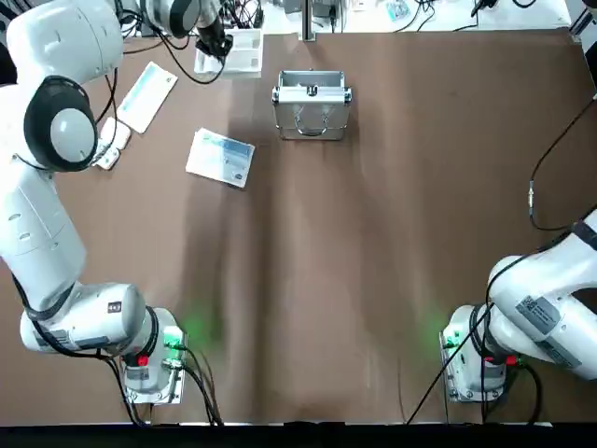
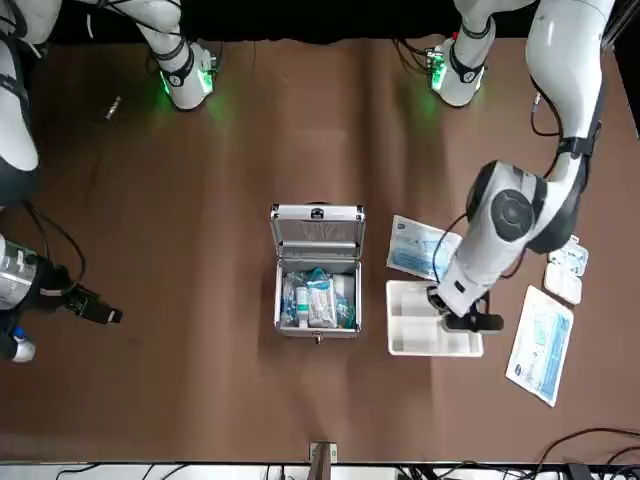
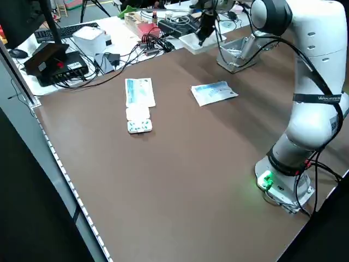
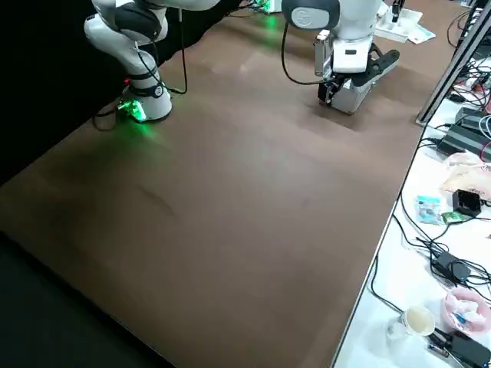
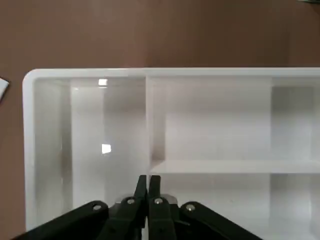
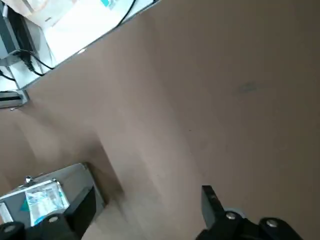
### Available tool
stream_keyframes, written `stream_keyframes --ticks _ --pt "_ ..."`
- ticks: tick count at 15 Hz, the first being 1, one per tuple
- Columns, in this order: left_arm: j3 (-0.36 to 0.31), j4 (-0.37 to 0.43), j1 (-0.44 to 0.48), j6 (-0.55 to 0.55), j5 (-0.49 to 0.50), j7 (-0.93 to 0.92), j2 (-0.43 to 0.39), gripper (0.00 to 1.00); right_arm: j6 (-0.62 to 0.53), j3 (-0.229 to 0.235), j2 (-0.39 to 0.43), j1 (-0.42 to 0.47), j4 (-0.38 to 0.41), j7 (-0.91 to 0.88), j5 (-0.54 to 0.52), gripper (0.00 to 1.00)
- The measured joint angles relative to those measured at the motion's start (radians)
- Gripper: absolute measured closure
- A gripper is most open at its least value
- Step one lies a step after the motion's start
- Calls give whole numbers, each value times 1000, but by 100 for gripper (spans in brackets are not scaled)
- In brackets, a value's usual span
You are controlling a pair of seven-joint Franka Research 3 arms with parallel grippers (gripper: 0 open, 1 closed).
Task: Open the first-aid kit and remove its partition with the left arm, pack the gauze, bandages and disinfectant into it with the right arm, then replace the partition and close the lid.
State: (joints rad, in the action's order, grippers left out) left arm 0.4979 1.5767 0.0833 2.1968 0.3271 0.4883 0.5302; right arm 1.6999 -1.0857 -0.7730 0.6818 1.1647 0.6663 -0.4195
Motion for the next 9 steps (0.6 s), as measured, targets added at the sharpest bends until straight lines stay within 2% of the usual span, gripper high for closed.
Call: stream_keyframes --ticks 3,4,5,9 --pt "70 -24 -12 -37 0 100 -1 96 -45 -4 8 10 0 -25 -9 6" --pt "96 -33 -37 -46 0 156 -1 96 -88 29 42 -6 1 -77 -14 7" --pt "100 -34 -59 -46 0 185 -1 96 -107 94 82 -40 3 -113 -7 8" --pt "100 -41 -148 -46 0 299 0 96 -114 441 229 -249 13 -214 180 11"
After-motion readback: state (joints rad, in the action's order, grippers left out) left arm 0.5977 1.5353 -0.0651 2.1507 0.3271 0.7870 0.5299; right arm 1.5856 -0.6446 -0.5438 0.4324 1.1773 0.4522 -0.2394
